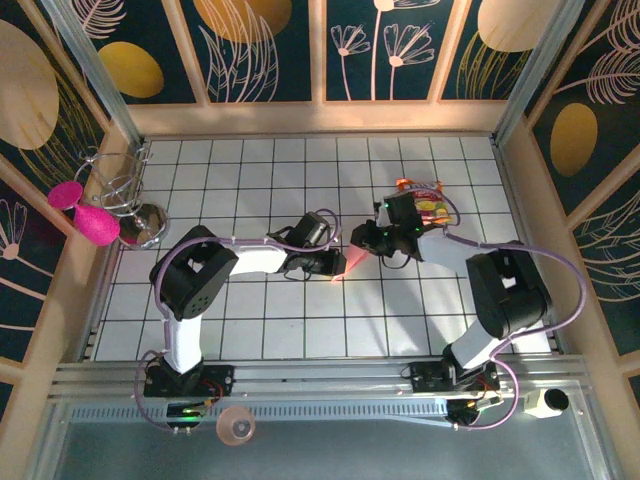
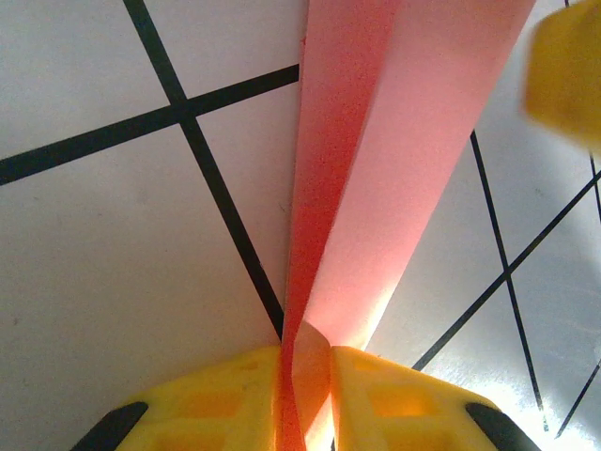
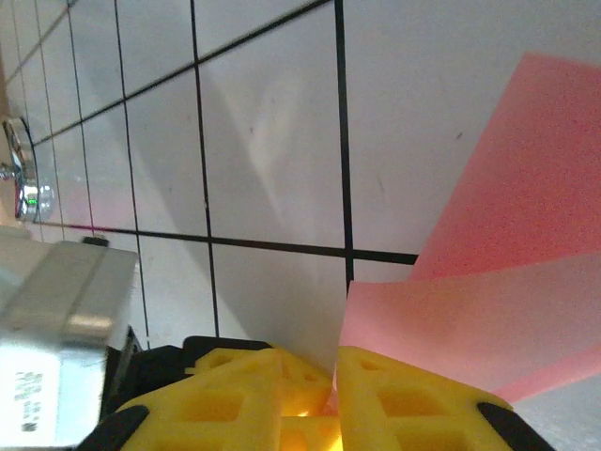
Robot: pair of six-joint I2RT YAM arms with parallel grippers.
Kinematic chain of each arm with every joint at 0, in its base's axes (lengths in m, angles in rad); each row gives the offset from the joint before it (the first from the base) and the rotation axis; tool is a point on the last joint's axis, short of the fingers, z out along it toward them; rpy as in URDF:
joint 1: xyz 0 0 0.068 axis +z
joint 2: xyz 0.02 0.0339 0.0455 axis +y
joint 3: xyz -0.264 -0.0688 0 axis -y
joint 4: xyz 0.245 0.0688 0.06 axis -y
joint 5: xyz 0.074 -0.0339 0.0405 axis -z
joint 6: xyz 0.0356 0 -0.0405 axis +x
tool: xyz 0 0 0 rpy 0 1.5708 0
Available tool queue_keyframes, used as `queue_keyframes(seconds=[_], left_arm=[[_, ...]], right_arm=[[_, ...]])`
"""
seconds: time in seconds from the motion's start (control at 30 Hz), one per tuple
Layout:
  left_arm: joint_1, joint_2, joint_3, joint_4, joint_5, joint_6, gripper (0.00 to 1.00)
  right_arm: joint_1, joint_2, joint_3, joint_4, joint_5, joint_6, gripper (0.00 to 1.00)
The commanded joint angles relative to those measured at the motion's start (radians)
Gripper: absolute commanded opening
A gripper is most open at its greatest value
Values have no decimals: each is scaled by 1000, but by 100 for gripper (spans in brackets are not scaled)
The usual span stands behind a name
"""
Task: Fold a paper plane with a square sheet of paper (pick it up from the middle)
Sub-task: Fold the wing for the fifth time at the center of the table.
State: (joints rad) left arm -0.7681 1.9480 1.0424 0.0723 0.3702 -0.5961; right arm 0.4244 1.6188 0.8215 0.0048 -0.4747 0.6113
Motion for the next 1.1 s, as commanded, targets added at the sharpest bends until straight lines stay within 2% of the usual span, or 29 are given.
queue_keyframes(seconds=[0.0,0.4,1.07], left_arm=[[-3,60,2,-43,-31,-5,21],[-3,59,0,-49,-32,-5,20],[-3,64,1,-63,-36,-11,19]], right_arm=[[11,40,4,33,-35,3,21],[-8,96,-7,-18,62,9,17],[-16,153,-18,-29,93,6,17]])
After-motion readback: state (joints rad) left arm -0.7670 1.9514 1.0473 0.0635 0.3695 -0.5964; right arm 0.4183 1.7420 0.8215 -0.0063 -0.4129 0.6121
